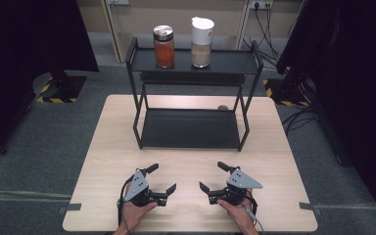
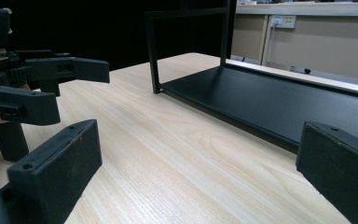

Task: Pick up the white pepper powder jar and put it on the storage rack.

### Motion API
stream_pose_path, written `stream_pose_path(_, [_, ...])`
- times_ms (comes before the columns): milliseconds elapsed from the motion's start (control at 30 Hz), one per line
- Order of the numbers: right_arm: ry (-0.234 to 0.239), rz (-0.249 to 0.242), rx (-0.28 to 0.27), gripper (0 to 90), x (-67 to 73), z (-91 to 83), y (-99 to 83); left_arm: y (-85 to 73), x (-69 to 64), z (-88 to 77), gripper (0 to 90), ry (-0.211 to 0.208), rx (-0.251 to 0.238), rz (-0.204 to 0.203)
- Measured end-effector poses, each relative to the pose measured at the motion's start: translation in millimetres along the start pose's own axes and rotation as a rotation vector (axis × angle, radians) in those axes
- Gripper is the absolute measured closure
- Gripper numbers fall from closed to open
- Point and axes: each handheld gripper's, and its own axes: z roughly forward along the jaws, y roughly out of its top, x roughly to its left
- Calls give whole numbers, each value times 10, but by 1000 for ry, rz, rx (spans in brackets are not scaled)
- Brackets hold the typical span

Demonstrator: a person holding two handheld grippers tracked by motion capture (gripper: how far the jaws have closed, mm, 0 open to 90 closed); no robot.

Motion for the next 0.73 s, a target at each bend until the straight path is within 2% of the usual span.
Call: stream_pose_path(733, [1, 10, 4, 4, -18, 4, -9, 1, -1, 3, 24, 1, 1, 2])
